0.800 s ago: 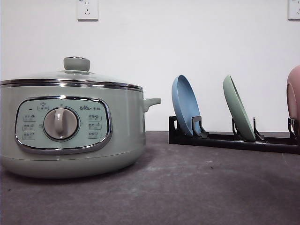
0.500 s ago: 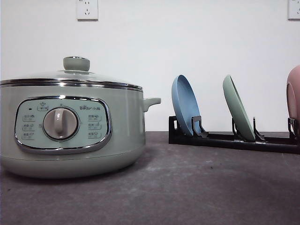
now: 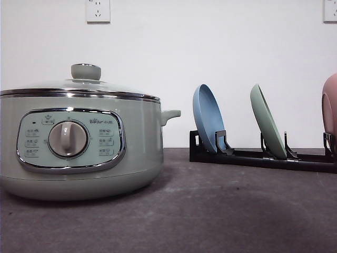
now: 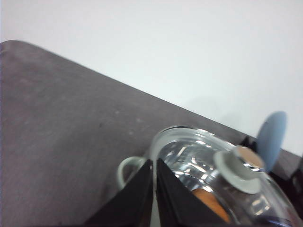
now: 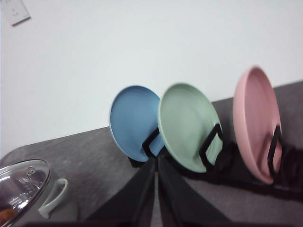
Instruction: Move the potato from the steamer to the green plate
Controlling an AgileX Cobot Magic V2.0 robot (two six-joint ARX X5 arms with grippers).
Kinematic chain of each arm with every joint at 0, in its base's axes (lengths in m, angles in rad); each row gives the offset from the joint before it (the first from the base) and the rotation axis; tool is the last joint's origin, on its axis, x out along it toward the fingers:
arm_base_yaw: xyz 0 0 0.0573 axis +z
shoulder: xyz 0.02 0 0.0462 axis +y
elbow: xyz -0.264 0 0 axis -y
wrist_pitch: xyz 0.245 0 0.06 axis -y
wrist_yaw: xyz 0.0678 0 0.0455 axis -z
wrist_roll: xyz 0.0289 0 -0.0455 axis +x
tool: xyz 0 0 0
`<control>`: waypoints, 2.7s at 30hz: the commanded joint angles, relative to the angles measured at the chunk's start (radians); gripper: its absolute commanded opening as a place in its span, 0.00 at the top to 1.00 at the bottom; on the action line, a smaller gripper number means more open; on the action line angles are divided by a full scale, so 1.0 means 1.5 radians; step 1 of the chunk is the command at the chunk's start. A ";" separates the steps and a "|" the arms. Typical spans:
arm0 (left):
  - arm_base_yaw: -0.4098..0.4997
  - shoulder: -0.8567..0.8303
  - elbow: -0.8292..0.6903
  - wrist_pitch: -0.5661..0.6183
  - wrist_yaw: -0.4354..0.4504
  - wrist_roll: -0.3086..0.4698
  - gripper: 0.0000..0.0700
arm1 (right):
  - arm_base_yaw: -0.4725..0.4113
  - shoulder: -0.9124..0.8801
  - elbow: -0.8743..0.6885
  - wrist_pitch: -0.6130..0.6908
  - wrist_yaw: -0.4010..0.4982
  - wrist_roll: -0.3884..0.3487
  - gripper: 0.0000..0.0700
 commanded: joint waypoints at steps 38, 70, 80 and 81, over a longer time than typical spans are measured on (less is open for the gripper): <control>-0.106 0.297 0.322 -0.253 0.270 0.245 0.13 | 0.045 0.389 0.406 -0.392 -0.205 -0.277 0.16; -0.106 0.297 0.322 -0.252 0.270 0.243 0.14 | 0.045 0.780 0.726 -0.277 -0.152 -0.117 0.16; -0.106 0.297 0.322 -0.253 0.270 0.243 0.14 | 0.051 0.987 0.855 -0.259 -0.114 -0.115 0.16; -0.106 0.297 0.322 -0.253 0.270 0.243 0.14 | 0.052 1.002 0.858 -0.253 -0.109 -0.115 0.16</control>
